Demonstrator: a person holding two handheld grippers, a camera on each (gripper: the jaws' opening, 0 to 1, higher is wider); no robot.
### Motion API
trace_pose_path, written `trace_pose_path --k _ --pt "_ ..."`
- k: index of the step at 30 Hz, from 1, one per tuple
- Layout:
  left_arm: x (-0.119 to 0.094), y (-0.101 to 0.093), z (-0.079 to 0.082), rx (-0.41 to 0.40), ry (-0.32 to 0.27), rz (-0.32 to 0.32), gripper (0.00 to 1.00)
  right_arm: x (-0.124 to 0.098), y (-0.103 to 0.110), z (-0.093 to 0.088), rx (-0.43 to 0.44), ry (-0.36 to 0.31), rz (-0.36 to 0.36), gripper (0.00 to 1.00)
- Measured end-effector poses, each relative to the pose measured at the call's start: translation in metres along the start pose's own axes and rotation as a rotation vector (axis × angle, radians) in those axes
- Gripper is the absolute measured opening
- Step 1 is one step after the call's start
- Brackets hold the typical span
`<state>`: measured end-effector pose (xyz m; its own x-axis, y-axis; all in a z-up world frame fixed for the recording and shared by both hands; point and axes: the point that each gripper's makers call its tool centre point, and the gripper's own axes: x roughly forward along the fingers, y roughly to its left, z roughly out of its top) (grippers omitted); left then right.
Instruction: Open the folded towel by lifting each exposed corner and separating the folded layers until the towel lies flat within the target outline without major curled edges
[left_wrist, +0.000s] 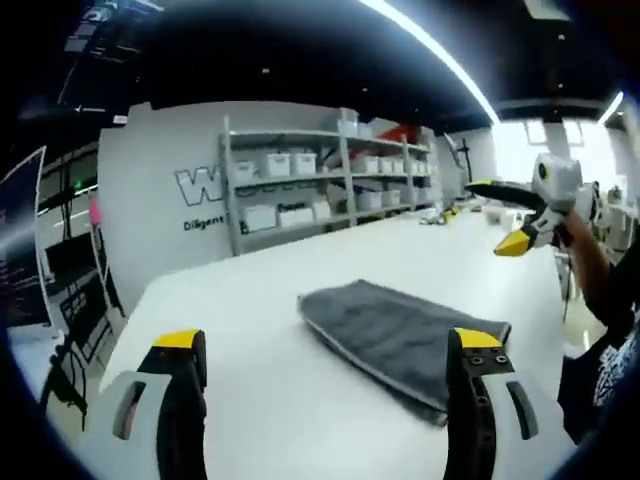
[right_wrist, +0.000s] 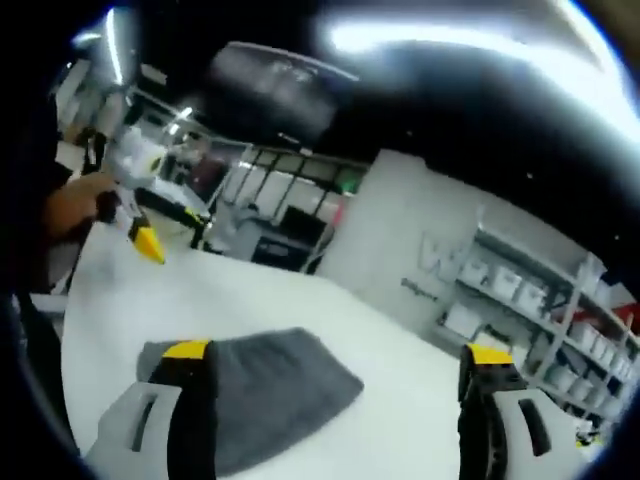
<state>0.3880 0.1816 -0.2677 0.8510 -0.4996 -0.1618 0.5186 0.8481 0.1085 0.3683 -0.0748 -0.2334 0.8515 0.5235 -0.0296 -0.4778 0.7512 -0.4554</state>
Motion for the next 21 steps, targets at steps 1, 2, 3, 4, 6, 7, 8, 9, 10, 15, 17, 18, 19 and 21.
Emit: trace_pose_path --k 1,2,3,4,6,7,8,9,10,15,17,18,19,21 --pt "0.000 0.000 0.001 -0.009 -0.004 -0.007 0.98 0.000 0.001 0.001 0.004 -0.003 0.001 1.00" --pt "0.002 0.001 0.004 -0.032 -0.018 -0.026 0.98 -0.001 0.003 0.002 0.013 -0.008 -0.001 1.00" --pt "0.003 0.002 0.005 -0.049 -0.024 -0.032 0.99 -0.001 0.004 0.002 0.019 -0.010 -0.006 1.00" --pt "0.004 0.003 0.005 -0.055 -0.027 -0.032 0.99 -0.001 0.005 0.001 0.019 -0.006 -0.012 1.00" --pt "0.010 0.006 0.007 -0.083 -0.037 -0.047 0.99 -0.003 0.008 -0.003 0.002 0.009 -0.028 1.00" --pt "0.014 0.007 0.007 -0.103 -0.044 -0.064 0.99 -0.003 0.008 -0.004 -0.011 0.012 -0.037 1.00" --pt "0.019 0.008 0.006 -0.150 -0.044 -0.086 0.99 -0.005 0.013 -0.007 -0.044 0.021 -0.052 1.00" --pt "0.024 0.009 0.004 -0.182 -0.041 -0.104 0.98 -0.007 0.018 -0.007 -0.068 0.021 -0.057 1.00" --pt "0.032 0.010 0.004 -0.230 -0.040 -0.129 0.98 -0.008 0.021 -0.007 -0.103 0.015 -0.070 1.00" --pt "0.062 0.002 0.008 -0.414 -0.029 -0.278 0.92 -0.018 0.041 -0.005 -0.274 -0.010 -0.142 1.00" --pt "0.078 0.004 0.008 -0.462 -0.002 -0.320 0.91 -0.022 0.050 -0.005 -0.361 -0.016 -0.177 1.00" --pt "0.087 0.013 0.009 -0.460 0.002 -0.323 0.90 -0.026 0.057 -0.006 -0.419 -0.013 -0.189 1.00" --pt "0.093 0.015 0.010 -0.457 0.009 -0.341 0.90 -0.028 0.061 -0.007 -0.458 -0.011 -0.200 1.00" --pt "0.106 0.020 0.009 -0.499 0.043 -0.372 0.91 -0.035 0.069 -0.010 -0.535 0.003 -0.219 1.00"
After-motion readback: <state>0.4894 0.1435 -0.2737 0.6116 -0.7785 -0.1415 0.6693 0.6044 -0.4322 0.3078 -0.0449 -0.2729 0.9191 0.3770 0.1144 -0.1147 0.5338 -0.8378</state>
